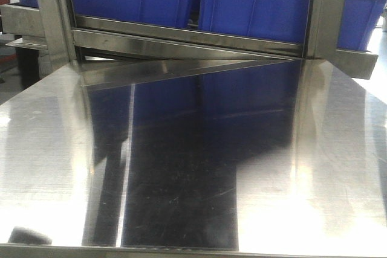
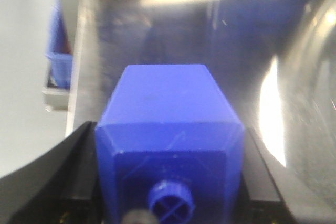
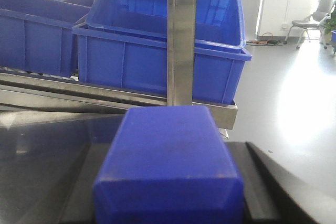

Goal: Pick and sort blue part to right shelf

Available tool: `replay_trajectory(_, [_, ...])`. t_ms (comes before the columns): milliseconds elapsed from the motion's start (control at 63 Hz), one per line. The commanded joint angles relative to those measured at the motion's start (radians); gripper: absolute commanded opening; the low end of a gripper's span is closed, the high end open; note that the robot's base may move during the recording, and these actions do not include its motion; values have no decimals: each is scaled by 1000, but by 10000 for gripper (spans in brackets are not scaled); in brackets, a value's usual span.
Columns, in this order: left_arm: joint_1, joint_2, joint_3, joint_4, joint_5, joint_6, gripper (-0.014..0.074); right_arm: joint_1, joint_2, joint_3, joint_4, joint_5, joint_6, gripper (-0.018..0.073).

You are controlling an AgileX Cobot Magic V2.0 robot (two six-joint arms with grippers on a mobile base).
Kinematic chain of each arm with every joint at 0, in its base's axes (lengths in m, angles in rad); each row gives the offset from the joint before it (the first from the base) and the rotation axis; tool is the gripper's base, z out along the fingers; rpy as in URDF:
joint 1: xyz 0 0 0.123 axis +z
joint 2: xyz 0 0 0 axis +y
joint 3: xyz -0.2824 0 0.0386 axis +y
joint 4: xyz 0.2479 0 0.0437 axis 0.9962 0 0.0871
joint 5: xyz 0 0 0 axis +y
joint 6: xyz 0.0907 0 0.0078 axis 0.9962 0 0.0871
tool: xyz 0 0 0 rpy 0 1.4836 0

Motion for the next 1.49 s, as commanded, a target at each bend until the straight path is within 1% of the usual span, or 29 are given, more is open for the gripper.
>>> replay_trajectory(0, [23,-81,3,10,-80,3,384,-8,5,-30,2,-91,-8,435])
replay_trajectory(190, [46,-242,77,111,-80,3,384,-8,5,-30,2,-91,-8,435])
replay_trajectory(254, [46,-291,91,133,-80,3,384,-8,5,-30,2,-91,-8,435])
replay_trajectory(317, [46,-335,98,139,-80,3,384,-8,5,-30,2,-91,-8,435])
replay_trajectory(571, [46,-504,98,141,-74,3,384,-8,5,-30,2,-91,-8,435])
replay_trajectory(762, [46,-581,98,141,-74,3,384,-8,5,-30,2,-91,-8,435])
replay_trajectory(1476, [46,-594,98,141,-74,3,384,-8,5,-30,2,-91,-8,435])
